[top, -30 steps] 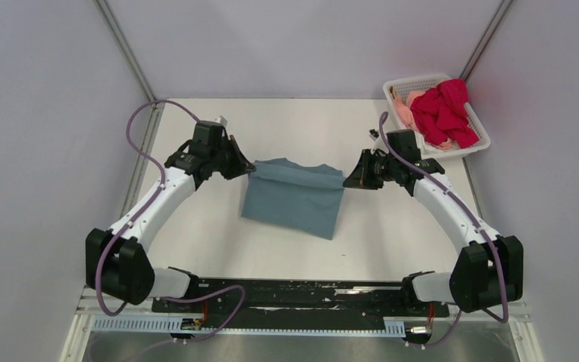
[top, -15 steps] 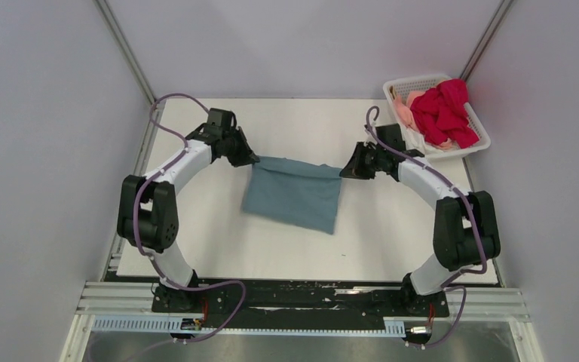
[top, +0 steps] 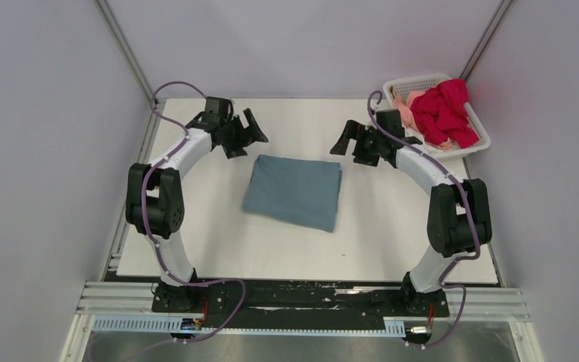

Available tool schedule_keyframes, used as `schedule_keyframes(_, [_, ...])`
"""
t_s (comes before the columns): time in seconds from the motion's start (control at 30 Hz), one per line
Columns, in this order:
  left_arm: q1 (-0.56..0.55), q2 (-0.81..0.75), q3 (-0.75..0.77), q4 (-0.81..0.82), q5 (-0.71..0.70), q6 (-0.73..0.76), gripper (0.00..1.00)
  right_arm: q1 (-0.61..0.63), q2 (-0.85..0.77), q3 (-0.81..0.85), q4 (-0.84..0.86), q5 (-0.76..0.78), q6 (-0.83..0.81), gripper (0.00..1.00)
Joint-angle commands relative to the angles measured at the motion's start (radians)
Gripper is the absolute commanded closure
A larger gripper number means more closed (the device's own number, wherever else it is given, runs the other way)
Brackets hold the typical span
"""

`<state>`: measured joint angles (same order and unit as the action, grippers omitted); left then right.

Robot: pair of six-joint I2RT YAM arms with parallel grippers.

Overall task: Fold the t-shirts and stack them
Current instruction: Fold the long partially folded tshirt into a neat square

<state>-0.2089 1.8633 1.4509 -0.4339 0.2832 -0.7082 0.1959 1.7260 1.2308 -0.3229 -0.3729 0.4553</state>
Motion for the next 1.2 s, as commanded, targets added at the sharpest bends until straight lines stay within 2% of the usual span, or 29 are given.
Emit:
schedule_keyframes(0.0, [-0.015, -0.078, -0.056, 0.108, 0.160, 0.029, 0.00, 0.035, -0.073, -0.037, 0.067, -0.081, 0.001, 0.00])
schedule_keyframes(0.1, [-0.043, -0.054, -0.071, 0.176, 0.244, 0.039, 0.00, 0.070, -0.048, -0.081, 0.152, -0.201, 0.026, 0.00])
schedule_keyframes(0.2, [-0.051, 0.026, -0.034, 0.228, 0.309, 0.034, 0.00, 0.075, 0.026, -0.056, 0.192, -0.232, 0.046, 0.00])
schedule_keyframes(0.4, [-0.039, 0.202, 0.104, 0.125, 0.235, 0.054, 0.00, 0.075, 0.194, 0.012, 0.205, -0.165, 0.061, 0.00])
schedule_keyframes(0.63, [-0.012, 0.276, 0.043, 0.128, 0.159, 0.046, 0.00, 0.074, 0.318, 0.029, 0.192, -0.124, 0.047, 0.00])
schedule_keyframes(0.77, [0.025, 0.282, 0.001, 0.126, 0.162, 0.068, 0.00, 0.074, 0.309, 0.035, 0.167, -0.090, -0.026, 0.00])
schedule_keyframes(0.87, [0.031, 0.223, -0.011, 0.141, 0.176, 0.079, 0.00, 0.076, 0.257, 0.065, 0.127, -0.089, -0.073, 0.00])
schedule_keyframes(0.97, [0.032, 0.099, -0.027, 0.148, 0.111, 0.087, 0.00, 0.077, 0.138, 0.058, 0.080, -0.041, -0.085, 0.00])
schedule_keyframes(1.07, [0.029, -0.015, -0.057, 0.111, 0.031, 0.095, 0.00, 0.100, -0.013, -0.030, 0.070, -0.006, -0.084, 0.00])
schedule_keyframes(1.17, [0.012, -0.176, -0.172, 0.117, -0.015, 0.068, 0.00, 0.156, -0.141, -0.143, 0.073, -0.011, -0.071, 0.00])
